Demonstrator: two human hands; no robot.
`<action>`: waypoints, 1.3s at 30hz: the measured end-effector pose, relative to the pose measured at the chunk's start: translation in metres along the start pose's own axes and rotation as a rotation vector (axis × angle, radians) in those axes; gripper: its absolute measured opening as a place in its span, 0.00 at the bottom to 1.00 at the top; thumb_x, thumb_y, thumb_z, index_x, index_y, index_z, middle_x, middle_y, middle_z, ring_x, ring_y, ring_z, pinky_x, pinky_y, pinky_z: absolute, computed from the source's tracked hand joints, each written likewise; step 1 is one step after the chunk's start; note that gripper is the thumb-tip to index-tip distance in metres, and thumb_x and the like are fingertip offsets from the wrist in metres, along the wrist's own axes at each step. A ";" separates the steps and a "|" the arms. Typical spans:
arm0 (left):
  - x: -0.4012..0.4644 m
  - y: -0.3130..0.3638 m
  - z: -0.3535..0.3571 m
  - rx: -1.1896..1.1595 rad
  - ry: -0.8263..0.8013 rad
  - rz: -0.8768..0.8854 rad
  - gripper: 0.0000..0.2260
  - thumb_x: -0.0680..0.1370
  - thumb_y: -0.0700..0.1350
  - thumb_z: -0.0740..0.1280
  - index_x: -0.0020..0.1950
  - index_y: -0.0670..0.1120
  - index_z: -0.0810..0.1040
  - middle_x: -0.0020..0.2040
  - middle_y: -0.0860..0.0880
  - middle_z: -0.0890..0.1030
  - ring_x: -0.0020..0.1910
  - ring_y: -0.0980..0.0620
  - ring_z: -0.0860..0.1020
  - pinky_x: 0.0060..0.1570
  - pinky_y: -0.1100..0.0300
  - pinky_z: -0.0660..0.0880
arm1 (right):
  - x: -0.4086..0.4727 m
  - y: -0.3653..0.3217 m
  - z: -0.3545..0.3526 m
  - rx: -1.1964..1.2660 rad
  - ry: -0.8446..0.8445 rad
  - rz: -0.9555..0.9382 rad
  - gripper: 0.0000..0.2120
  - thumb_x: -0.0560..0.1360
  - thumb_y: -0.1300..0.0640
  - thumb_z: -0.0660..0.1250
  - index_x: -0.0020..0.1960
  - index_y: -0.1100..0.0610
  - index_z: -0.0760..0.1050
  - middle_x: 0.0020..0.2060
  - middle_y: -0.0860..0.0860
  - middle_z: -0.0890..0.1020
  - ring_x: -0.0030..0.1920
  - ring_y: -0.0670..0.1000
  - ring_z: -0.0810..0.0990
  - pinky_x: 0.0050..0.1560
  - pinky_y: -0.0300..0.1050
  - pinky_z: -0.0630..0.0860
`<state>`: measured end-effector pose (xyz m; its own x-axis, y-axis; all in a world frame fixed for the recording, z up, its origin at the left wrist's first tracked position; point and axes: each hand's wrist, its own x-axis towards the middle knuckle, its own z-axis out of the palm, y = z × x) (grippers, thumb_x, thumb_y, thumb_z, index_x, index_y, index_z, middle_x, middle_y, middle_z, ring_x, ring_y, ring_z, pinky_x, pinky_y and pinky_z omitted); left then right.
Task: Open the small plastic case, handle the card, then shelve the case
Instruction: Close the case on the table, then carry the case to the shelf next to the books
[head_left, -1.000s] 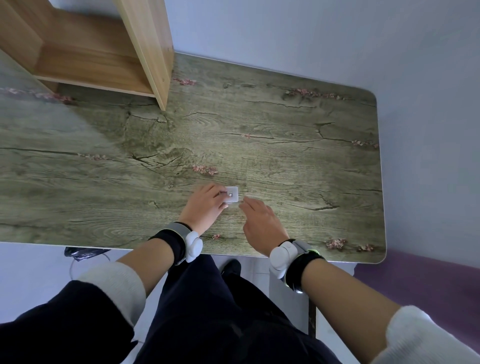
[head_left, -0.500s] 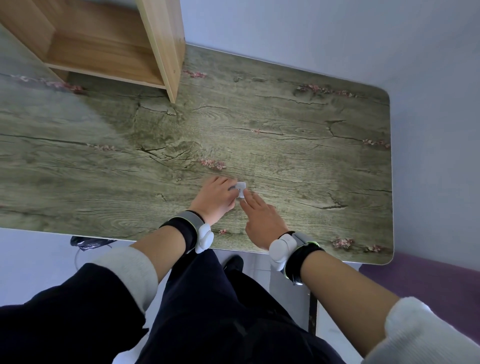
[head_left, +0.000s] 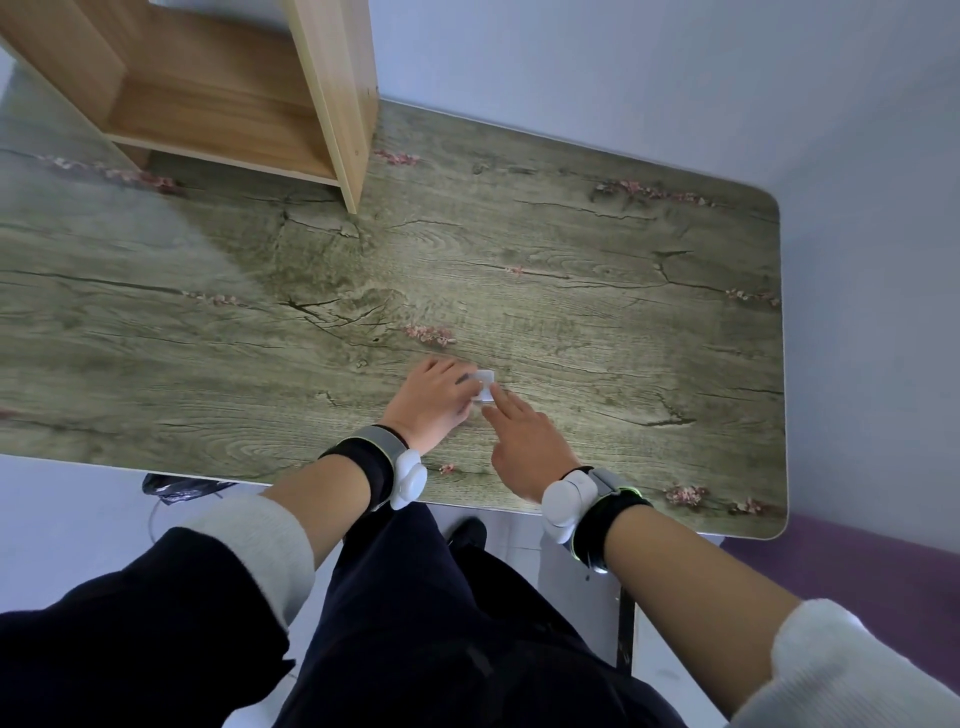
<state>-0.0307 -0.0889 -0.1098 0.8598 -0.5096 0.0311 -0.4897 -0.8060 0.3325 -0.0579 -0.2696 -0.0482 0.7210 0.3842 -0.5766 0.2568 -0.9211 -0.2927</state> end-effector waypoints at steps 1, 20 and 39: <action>-0.002 0.000 0.000 -0.029 0.001 -0.030 0.06 0.75 0.40 0.73 0.50 0.44 0.80 0.61 0.43 0.82 0.57 0.40 0.81 0.55 0.47 0.72 | 0.000 0.000 0.000 0.016 0.035 0.004 0.30 0.79 0.64 0.60 0.79 0.55 0.58 0.82 0.54 0.49 0.81 0.55 0.50 0.77 0.55 0.58; -0.001 0.012 -0.061 -0.270 0.093 -0.237 0.10 0.71 0.40 0.74 0.47 0.44 0.75 0.45 0.46 0.80 0.44 0.44 0.76 0.41 0.53 0.71 | -0.007 -0.017 -0.043 0.091 0.110 -0.011 0.31 0.79 0.64 0.61 0.80 0.55 0.56 0.80 0.54 0.58 0.78 0.57 0.59 0.76 0.53 0.59; 0.002 -0.026 -0.353 -0.237 0.418 -0.294 0.10 0.71 0.49 0.76 0.45 0.53 0.76 0.47 0.55 0.83 0.49 0.56 0.79 0.45 0.56 0.77 | -0.042 -0.142 -0.256 -0.071 0.629 -0.396 0.29 0.78 0.67 0.60 0.78 0.57 0.63 0.78 0.55 0.64 0.75 0.59 0.66 0.74 0.52 0.64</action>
<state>0.0346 0.0373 0.2147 0.9628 -0.0723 0.2605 -0.2169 -0.7816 0.5849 0.0402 -0.1709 0.2129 0.7925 0.5994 0.1128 0.5994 -0.7313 -0.3254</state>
